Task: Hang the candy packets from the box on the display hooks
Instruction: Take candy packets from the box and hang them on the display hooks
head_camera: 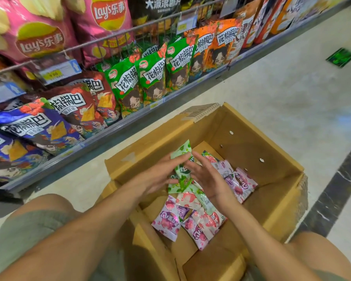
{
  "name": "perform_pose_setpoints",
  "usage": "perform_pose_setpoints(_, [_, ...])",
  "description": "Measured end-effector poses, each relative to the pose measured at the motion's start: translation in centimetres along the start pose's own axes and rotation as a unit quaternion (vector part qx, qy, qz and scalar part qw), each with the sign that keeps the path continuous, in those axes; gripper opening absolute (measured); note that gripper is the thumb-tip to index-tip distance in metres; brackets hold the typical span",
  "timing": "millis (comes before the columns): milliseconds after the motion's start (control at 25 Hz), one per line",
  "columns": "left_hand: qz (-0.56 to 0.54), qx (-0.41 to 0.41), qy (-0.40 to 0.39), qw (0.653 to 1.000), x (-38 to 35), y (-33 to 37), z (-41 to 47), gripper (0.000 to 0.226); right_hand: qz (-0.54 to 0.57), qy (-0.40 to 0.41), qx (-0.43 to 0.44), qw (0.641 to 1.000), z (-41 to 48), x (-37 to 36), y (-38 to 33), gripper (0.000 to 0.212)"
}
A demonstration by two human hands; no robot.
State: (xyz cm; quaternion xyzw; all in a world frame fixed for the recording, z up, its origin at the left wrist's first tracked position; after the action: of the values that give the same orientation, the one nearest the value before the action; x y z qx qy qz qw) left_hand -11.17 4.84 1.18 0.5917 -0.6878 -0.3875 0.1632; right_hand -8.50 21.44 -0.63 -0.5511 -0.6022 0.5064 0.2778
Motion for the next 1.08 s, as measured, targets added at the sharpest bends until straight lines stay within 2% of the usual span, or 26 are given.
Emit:
perform_pose_setpoints(80, [0.017,-0.003,0.026,0.999,0.1,-0.2,0.4,0.038,0.061,-0.002,-0.018,0.998,0.1,0.2,0.1,0.063])
perform_pose_setpoints(120, [0.018,-0.002,0.046,0.999,0.3,-0.4,0.8,0.034,0.072,0.005,-0.018,0.997,0.2,0.3,0.2,0.064])
perform_pose_setpoints(160, [0.006,0.003,0.068,0.998,0.6,-0.6,1.3,0.031,0.052,0.034,-0.002,0.998,0.3,0.6,0.2,0.052])
perform_pose_setpoints(240, [-0.038,0.012,0.087,0.995,0.9,-0.8,1.7,0.029,-0.081,0.138,0.039,0.986,0.6,1.6,-0.5,0.022])
perform_pose_setpoints(320, [-0.07,0.015,0.075,0.995,0.6,-0.8,1.7,0.031,-0.174,0.179,0.055,0.967,0.5,2.3,-0.5,0.028])
perform_pose_setpoints(440, [-0.107,0.008,0.043,0.993,0.1,-0.7,1.3,0.035,-0.176,0.125,-0.032,0.976,0.7,1.5,0.7,0.029])
perform_pose_setpoints(520, [-0.111,0.0,0.035,0.993,-0.2,-0.6,0.9,0.037,-0.204,0.128,-0.047,0.97,0.8,0.9,1.4,0.04])
perform_pose_setpoints(680, [-0.12,-0.013,0.004,0.993,-1.0,-0.9,0.5,0.05,-0.227,0.159,0.033,0.96,0.8,0.2,1.4,0.051])
perform_pose_setpoints(800, [-0.151,-0.017,-0.03,0.988,-1.4,-0.9,0.2,0.043,-0.22,0.173,0.051,0.959,0.4,-0.4,1.3,0.049])
perform_pose_setpoints(920, [-0.15,-0.015,-0.026,0.988,-1.2,-0.9,-0.1,0.042,-0.199,0.159,0.059,0.965,0.3,-0.7,1.6,0.045])
perform_pose_setpoints(1080, [-0.129,-0.02,-0.009,0.991,-0.8,0.1,-0.8,0.038,-0.217,0.126,0.07,0.966,0.7,-0.4,1.0,0.061])
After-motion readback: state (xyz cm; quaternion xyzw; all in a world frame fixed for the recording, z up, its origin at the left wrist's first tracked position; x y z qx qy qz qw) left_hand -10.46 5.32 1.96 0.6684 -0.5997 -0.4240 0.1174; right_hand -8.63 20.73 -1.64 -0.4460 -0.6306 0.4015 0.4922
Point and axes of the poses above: each hand's wrist, its own z-axis towards the middle knuckle, its own x-axis out of the back of the hand, y = z × x, the point moved 3 cm from there along z, towards the middle knuckle
